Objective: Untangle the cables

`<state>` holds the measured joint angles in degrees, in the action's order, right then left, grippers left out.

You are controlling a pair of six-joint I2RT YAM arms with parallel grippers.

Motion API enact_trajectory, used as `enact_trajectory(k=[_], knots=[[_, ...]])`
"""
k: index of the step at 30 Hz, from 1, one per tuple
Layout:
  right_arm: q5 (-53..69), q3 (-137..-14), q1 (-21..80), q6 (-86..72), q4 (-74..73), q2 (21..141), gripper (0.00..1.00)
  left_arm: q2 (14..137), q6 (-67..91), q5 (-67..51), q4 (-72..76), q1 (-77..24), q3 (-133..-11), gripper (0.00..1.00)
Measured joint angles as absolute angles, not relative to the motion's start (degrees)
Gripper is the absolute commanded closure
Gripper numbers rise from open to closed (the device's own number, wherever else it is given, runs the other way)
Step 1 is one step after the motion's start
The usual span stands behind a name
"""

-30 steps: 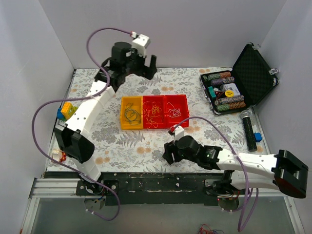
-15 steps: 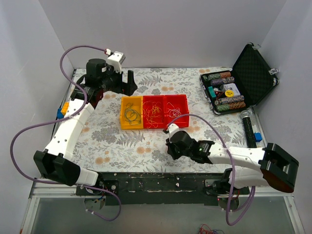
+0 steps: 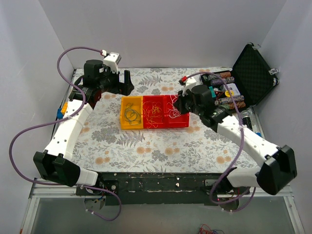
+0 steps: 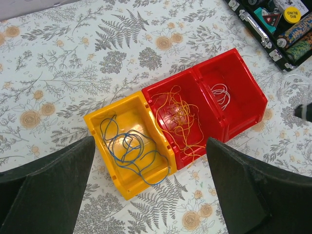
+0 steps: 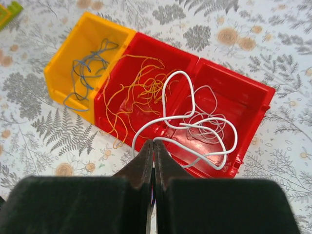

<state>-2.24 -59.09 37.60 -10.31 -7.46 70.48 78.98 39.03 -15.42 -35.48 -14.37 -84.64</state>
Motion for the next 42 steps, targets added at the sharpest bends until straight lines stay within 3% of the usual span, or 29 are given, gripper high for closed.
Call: enact_trajectory(k=[6, 14, 16, 21, 23, 30, 42], knots=[[1.58, -60.2, 34.57, -9.61, -7.79, 82.7, 0.99, 78.98, 39.48, -15.05, -35.55, -14.37, -84.64, 0.02], [1.34, -62.08, 32.29, -8.51, -8.05, 90.02, 0.99, 78.98, 39.88, -14.39, -35.33, -14.37, -84.44, 0.02], [1.15, -64.27, 32.08, -7.9, -8.16, 91.59, 0.86, 78.98, 39.97, -14.39, -35.07, -14.37, -84.12, 0.02], [0.64, -70.26, 31.88, -7.01, -8.84, 95.74, 0.33, 78.98, 40.8, -13.69, -34.63, -14.37, -84.03, 0.02], [0.58, -71.24, 31.88, -6.92, -9.15, 96.51, 0.23, 78.98, 40.95, -12.6, -34.28, -14.37, -84.03, 0.02], [0.3, -70.02, 31.86, -7.57, -10.59, 94.24, 0.21, 78.04, 40.97, -9.43, -32.71, -14.37, -82.21, 0.02], [0.21, -60.93, 31.83, -11.84, -11.66, 69.19, 0.11, 73.84, 45.6, -3.51, -28.23, -14.37, -74.83, 0.02]])
